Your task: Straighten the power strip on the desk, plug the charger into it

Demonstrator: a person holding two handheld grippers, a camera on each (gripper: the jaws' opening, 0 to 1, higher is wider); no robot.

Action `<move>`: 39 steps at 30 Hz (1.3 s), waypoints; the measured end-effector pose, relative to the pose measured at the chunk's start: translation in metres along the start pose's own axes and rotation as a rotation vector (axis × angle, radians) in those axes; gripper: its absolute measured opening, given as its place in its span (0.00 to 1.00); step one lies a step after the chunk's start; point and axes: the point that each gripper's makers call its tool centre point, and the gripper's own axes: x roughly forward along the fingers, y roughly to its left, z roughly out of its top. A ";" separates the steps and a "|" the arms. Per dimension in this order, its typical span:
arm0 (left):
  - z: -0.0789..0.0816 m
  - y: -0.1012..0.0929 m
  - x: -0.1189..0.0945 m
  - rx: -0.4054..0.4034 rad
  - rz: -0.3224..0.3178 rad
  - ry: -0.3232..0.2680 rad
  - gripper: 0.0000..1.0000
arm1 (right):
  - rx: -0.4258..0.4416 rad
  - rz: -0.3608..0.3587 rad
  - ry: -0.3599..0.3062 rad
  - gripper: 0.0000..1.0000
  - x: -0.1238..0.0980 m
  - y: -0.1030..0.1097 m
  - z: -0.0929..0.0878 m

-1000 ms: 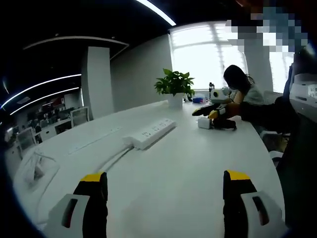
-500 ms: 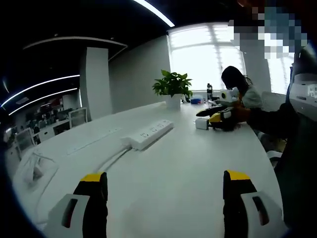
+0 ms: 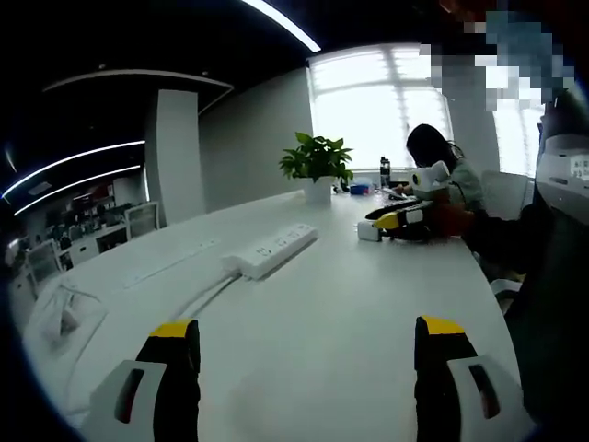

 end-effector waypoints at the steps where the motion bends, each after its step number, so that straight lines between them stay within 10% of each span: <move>1: -0.001 0.000 0.000 -0.002 0.000 0.000 0.99 | -0.007 -0.008 0.015 0.43 0.001 0.000 -0.003; 39: 0.001 -0.001 -0.001 -0.006 0.005 -0.017 0.99 | -0.149 0.099 0.136 0.26 0.009 -0.002 -0.011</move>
